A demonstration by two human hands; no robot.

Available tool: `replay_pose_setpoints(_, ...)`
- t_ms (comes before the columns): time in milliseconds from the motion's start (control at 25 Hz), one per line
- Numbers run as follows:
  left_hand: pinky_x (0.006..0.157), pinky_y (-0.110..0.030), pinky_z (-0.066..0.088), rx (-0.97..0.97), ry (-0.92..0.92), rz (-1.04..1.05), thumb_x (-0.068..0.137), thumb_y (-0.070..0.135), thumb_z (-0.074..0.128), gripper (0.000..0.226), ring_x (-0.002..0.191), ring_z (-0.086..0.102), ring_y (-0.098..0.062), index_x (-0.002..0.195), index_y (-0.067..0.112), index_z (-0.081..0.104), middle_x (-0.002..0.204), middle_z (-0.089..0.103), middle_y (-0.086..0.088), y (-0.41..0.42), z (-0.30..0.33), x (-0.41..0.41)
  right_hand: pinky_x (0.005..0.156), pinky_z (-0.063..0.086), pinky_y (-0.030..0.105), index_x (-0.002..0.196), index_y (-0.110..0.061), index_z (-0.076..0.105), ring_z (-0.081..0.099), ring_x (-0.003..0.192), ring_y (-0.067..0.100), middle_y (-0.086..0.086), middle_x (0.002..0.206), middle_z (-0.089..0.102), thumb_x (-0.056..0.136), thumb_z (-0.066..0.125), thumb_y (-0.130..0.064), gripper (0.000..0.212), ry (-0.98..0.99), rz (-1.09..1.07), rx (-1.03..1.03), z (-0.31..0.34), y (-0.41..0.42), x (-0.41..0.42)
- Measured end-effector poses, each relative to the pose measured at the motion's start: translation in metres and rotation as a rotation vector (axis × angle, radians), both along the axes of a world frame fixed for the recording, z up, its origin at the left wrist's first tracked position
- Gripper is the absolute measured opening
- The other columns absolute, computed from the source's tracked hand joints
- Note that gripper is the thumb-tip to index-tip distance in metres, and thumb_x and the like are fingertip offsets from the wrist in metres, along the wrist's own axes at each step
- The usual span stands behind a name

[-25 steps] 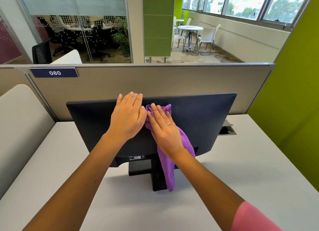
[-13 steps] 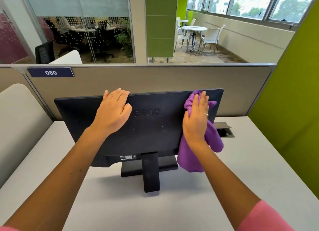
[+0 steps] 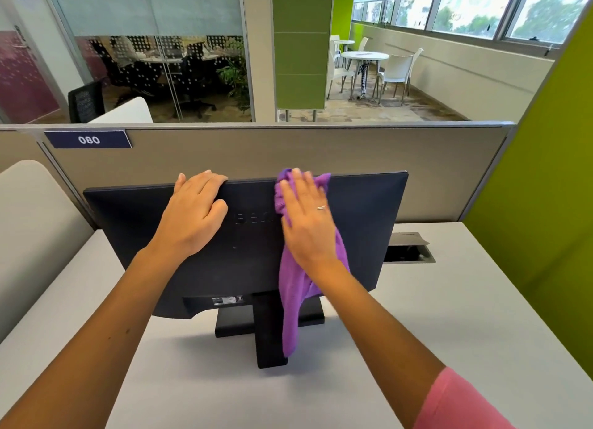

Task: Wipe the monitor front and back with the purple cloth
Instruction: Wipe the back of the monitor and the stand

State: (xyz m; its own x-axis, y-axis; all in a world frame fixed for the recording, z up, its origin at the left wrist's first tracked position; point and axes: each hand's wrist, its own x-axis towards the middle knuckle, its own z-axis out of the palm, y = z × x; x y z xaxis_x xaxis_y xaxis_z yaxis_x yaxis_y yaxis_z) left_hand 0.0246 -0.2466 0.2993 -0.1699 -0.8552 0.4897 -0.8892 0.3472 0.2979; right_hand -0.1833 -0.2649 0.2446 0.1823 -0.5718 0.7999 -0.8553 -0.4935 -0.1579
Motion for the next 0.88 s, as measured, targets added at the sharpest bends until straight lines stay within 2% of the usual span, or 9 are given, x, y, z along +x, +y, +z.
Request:
replay_pose_setpoints(120,0.117,-0.039,0.001,-0.001,0.003,-0.005,0.086,0.022,0.029,0.047,0.135,0.034,-0.019,0.127,0.011,0.050,0.131,0.052,-0.003,0.000,-0.001,0.000,0.113,0.028,0.050,0.138,-0.004,0.043,0.029,0.140,0.033,0.016,0.146,0.040,0.089,0.050,-0.008,0.050,-0.165,-0.145,0.088,0.005,-0.012,-0.058)
replay_pose_setpoints(280,0.117,-0.039,0.000,0.011,0.003,0.003,0.086,0.023,0.029,0.049,0.134,0.036,-0.021,0.128,0.010,0.050,0.132,0.053,-0.005,-0.003,0.002,-0.003,0.110,0.035,0.049,0.140,-0.008,0.042,0.026,0.141,0.030,0.011,0.147,0.039,0.094,0.043,-0.012,0.046,-0.446,-0.306,0.159,0.008,-0.027,-0.126)
replay_pose_setpoints(440,0.116,-0.038,-0.002,0.042,-0.011,0.014,0.085,0.025,0.028,0.051,0.135,0.034,-0.020,0.130,0.010,0.048,0.134,0.051,-0.005,-0.009,0.003,-0.001,0.112,0.031,0.048,0.147,-0.008,0.026,0.012,0.145,0.032,0.012,0.155,0.022,0.094,0.041,-0.005,0.056,-0.512,-0.358,0.178,0.003,-0.031,-0.114)
replay_pose_setpoints(520,0.116,-0.038,-0.003,0.064,-0.018,0.016,0.085,0.025,0.027,0.052,0.136,0.033,-0.020,0.131,0.011,0.048,0.136,0.050,-0.005,-0.013,0.004,0.000,0.113,0.027,0.051,0.147,-0.006,0.024,0.009,0.144,0.036,0.016,0.156,0.017,0.091,0.041,-0.005,0.059,-0.412,-0.301,0.158,-0.008,-0.024,-0.086)
replay_pose_setpoints(640,0.117,-0.041,-0.001,0.104,-0.039,0.020,0.085,0.027,0.026,0.054,0.137,0.032,-0.020,0.133,0.011,0.046,0.138,0.048,-0.006,-0.022,0.007,0.000,0.114,0.021,0.054,0.144,-0.004,0.032,0.014,0.142,0.041,0.020,0.152,0.024,0.085,0.048,-0.002,0.062,-0.129,-0.127,0.101,-0.033,-0.009,-0.039)
replay_pose_setpoints(720,0.117,-0.042,0.000,0.126,-0.046,0.024,0.085,0.029,0.025,0.056,0.137,0.032,-0.021,0.134,0.011,0.046,0.139,0.048,-0.007,-0.027,0.009,0.001,0.114,0.022,0.054,0.141,-0.010,0.041,0.018,0.142,0.039,0.019,0.150,0.030,0.083,0.049,0.003,0.060,0.068,0.061,0.050,-0.051,-0.002,-0.014)
replay_pose_setpoints(800,0.118,-0.042,0.001,0.151,-0.055,0.029,0.084,0.029,0.024,0.058,0.138,0.031,-0.021,0.135,0.011,0.044,0.141,0.046,-0.008,-0.032,0.012,0.002,0.115,0.020,0.051,0.139,-0.019,0.045,0.017,0.143,0.035,0.014,0.152,0.030,0.085,0.040,0.003,0.059,0.261,0.171,0.056,-0.070,0.005,-0.004)
replay_pose_setpoints(880,0.118,-0.042,0.001,0.178,-0.062,0.025,0.084,0.030,0.023,0.059,0.139,0.029,-0.020,0.136,0.011,0.043,0.143,0.045,-0.008,-0.037,0.013,0.003,0.115,0.021,0.050,0.140,-0.023,0.043,0.016,0.144,0.033,0.012,0.152,0.029,0.084,0.039,0.004,0.063,0.305,0.175,0.066,-0.086,0.006,-0.016)
